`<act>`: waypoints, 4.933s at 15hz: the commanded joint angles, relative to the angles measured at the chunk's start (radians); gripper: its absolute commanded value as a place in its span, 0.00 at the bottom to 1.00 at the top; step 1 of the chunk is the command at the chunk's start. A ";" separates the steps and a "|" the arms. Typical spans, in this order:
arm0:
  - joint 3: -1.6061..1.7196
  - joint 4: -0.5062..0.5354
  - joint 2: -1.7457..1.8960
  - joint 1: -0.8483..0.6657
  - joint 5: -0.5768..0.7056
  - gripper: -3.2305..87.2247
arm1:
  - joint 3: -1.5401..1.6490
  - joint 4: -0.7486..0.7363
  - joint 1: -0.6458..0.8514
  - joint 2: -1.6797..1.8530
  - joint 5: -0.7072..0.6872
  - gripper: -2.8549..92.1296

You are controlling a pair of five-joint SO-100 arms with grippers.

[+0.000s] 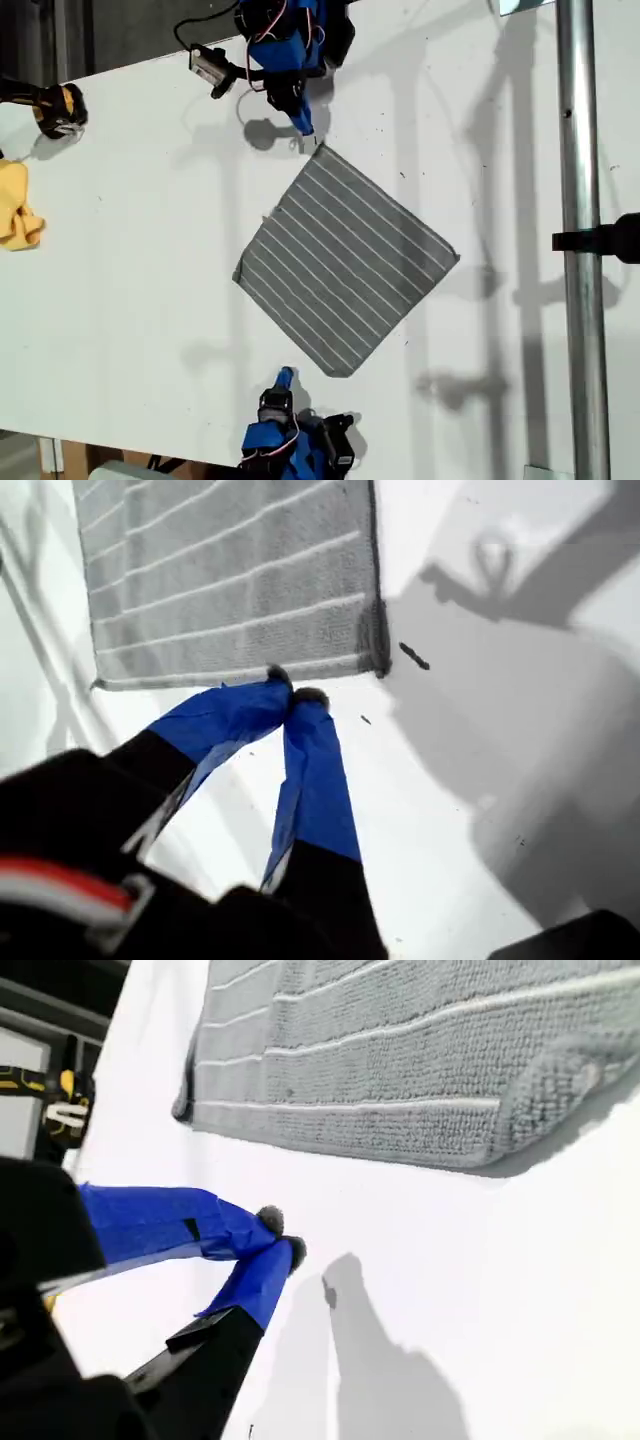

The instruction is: Grasp corners of a towel and fold twice.

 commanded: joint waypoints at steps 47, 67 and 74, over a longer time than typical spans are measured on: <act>0.005 -0.008 0.005 0.308 -0.245 0.02 | -1.855 -0.710 -0.517 -2.419 -0.127 0.03; 0.005 -0.006 0.005 0.302 -0.230 0.02 | -1.499 -0.316 -0.482 -2.140 -0.046 0.03; 0.005 -0.006 0.005 0.298 -0.229 0.02 | -1.546 -0.407 -0.472 -1.807 -0.173 0.32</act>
